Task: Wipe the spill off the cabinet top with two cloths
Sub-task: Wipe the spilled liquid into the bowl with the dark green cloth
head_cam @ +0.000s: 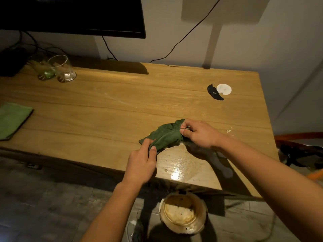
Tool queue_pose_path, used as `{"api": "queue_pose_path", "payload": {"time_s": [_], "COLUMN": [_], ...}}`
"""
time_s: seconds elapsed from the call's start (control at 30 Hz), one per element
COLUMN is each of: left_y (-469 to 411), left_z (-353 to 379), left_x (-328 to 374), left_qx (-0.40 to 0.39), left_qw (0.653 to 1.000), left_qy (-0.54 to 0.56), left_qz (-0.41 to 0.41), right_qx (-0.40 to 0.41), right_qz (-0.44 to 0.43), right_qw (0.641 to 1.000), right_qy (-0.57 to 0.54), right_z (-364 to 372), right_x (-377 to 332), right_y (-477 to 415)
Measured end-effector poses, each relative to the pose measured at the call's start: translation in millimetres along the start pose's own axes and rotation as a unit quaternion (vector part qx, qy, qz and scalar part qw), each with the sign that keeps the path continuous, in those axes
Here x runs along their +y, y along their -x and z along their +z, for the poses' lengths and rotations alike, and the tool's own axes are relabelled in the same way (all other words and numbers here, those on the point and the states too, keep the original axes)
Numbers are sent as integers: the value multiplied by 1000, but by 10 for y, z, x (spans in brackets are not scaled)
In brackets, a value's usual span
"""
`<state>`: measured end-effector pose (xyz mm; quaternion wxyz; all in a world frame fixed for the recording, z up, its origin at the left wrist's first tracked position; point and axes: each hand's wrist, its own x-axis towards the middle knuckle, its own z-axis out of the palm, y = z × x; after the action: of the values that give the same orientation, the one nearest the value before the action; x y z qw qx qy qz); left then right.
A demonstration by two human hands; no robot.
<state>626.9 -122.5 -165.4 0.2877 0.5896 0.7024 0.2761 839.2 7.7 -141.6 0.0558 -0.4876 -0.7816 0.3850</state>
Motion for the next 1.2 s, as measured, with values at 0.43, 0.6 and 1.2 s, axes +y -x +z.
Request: {"api": "queue_pose_path", "payload": {"time_s": [0.43, 0.6, 1.2], "left_y": [554, 261, -1990], "left_z": [300, 97, -303], "left_x": [301, 286, 1572], "left_qx": [-54, -89, -170], "left_qw": [995, 985, 967], "left_qy": [88, 148, 35], "left_qz": [-13, -17, 184], "right_qx": [-32, -44, 244], "right_qz": [37, 54, 159], "right_qw": [997, 995, 951], "right_qy": [60, 68, -104], "right_z": [0, -128, -1512], "right_x": [-72, -190, 10], "right_y": [390, 344, 249]}}
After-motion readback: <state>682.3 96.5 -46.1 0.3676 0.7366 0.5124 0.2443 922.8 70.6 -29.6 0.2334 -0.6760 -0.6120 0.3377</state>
